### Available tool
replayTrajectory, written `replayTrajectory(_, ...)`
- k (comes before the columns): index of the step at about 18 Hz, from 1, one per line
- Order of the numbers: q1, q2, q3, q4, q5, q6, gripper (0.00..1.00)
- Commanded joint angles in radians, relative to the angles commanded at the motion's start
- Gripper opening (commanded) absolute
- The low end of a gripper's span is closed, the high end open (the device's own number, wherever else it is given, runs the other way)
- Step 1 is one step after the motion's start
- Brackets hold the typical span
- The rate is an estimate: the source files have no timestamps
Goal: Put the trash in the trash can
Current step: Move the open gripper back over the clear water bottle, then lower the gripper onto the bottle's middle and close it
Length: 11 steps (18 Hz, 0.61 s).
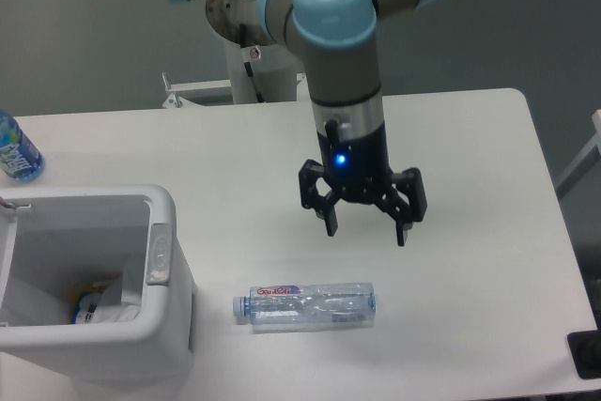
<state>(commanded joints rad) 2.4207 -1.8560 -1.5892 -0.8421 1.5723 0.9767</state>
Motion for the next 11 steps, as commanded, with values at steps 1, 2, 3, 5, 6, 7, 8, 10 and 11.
replayTrajectory(1, -0.011, -0.018, -0.008, -0.003, -0.003, 0.038, 1.00)
replayTrajectory(2, -0.029, -0.038, -0.023, 0.005, -0.003, 0.052, 1.00)
replayTrajectory(3, -0.041, -0.049, -0.037, 0.011, -0.003, 0.054, 1.00)
replayTrajectory(5, -0.061, -0.071, -0.035, 0.009, -0.005, 0.043, 1.00)
replayTrajectory(6, -0.067, -0.069, -0.047, 0.009, -0.005, 0.042, 1.00)
replayTrajectory(7, -0.075, -0.066, -0.072, 0.011, -0.006, 0.030, 1.00)
replayTrajectory(8, -0.089, -0.068, -0.083, 0.029, -0.006, -0.005, 1.00)
replayTrajectory(10, -0.107, -0.069, -0.097, 0.093, -0.003, -0.143, 1.00)
replayTrajectory(11, -0.114, -0.068, -0.104, 0.100, 0.000, -0.164, 1.00)
